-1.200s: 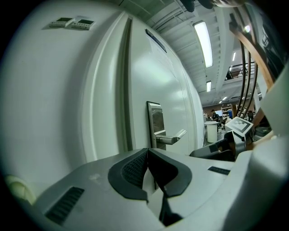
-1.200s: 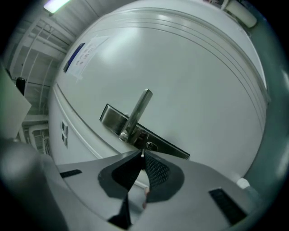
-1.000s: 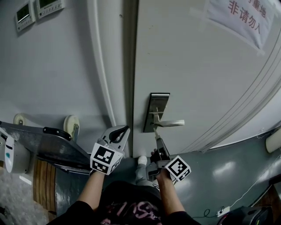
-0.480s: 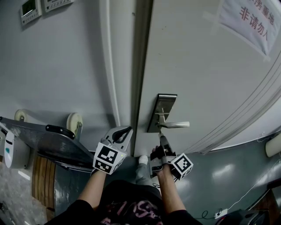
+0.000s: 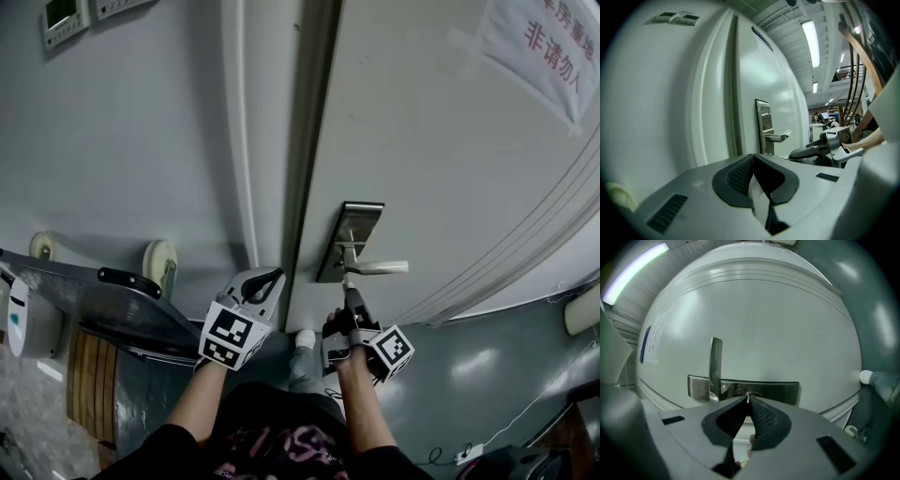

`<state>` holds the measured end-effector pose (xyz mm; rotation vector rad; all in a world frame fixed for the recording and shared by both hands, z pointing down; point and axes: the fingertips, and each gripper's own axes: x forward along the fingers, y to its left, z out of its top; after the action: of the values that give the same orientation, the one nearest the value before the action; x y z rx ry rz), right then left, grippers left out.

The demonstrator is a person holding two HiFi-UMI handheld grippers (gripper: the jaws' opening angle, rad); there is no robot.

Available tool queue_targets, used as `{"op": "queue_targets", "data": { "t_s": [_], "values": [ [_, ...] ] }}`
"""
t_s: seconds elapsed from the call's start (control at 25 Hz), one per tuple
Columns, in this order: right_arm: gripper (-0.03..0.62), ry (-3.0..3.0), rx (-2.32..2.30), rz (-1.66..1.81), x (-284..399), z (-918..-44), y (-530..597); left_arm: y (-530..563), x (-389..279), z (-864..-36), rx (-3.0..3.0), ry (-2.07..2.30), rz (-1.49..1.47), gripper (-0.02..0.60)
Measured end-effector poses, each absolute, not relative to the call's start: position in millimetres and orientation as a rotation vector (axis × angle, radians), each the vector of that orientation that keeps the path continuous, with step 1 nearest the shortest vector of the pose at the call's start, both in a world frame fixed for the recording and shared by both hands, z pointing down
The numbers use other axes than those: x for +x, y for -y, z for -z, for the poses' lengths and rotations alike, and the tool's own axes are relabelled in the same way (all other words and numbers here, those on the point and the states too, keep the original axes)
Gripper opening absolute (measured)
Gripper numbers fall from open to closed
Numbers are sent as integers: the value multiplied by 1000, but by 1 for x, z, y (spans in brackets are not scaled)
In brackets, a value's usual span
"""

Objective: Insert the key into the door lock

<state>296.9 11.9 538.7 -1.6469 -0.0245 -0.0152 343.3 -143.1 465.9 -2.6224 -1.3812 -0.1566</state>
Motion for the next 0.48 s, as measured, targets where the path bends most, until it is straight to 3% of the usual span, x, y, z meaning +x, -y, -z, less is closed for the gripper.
{"op": "queue_targets", "data": {
  "t_s": [0.48],
  "values": [
    [80,40,-1561,0,305,-540,-7,142,347,-469,-2608,1384,177,12]
  ]
}}
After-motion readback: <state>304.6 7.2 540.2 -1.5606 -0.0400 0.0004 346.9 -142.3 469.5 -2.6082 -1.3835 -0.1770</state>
